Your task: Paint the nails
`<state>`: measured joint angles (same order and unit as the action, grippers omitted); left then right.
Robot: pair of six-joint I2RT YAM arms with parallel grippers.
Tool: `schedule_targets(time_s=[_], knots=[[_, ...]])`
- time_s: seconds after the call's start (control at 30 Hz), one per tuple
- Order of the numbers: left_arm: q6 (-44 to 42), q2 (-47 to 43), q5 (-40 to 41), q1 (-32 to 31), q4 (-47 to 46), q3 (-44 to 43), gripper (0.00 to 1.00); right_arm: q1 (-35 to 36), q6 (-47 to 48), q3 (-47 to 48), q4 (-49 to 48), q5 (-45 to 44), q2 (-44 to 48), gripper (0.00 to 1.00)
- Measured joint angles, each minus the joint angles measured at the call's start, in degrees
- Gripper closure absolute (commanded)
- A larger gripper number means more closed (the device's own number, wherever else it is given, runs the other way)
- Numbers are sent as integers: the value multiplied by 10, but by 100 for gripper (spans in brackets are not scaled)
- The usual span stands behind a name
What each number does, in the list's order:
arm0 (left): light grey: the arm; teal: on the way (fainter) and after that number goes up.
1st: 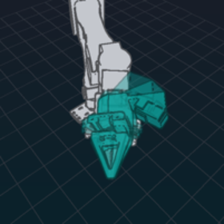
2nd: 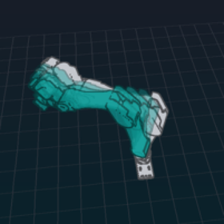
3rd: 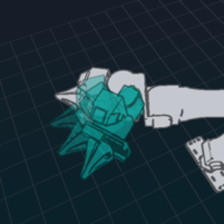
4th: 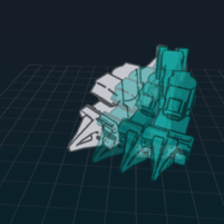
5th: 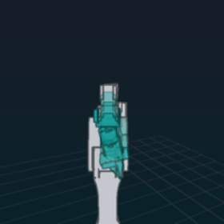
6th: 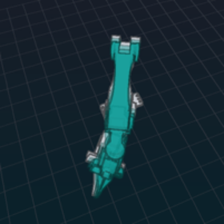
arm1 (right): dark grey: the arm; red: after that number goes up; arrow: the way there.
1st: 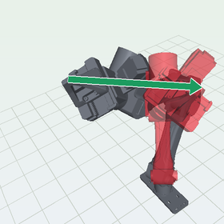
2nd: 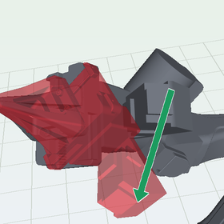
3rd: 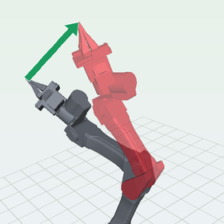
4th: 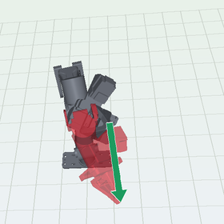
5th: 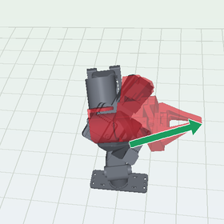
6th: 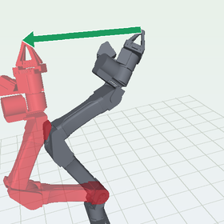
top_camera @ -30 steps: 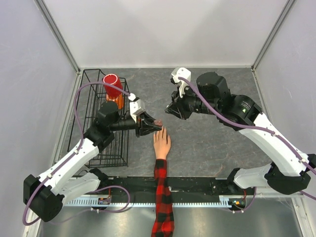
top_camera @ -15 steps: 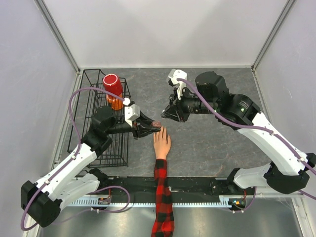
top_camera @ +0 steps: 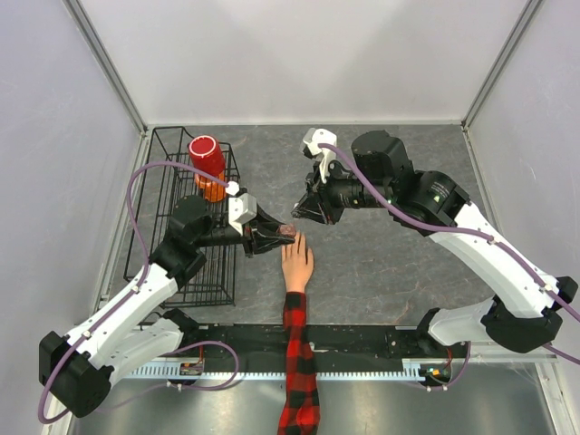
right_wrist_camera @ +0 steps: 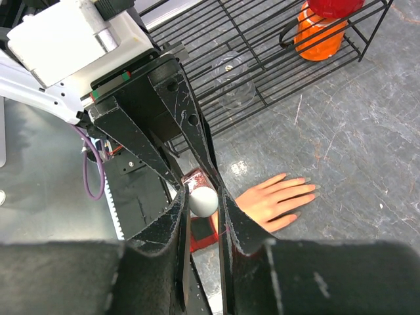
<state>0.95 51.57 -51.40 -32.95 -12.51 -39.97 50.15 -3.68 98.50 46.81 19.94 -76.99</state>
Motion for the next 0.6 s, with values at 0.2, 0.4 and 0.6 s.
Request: schedule_targets(time_s=[0.2,0.4,0.6], knots=[[0,0,-2,-3,0,0,98,0,-2,0,0,6,-3,100],[0,0,-2,-3,0,0,98,4,-2,0,0,10,-10,100],[0,0,-2,-3,0,0,98,8,-2,0,0,10,-11,100]])
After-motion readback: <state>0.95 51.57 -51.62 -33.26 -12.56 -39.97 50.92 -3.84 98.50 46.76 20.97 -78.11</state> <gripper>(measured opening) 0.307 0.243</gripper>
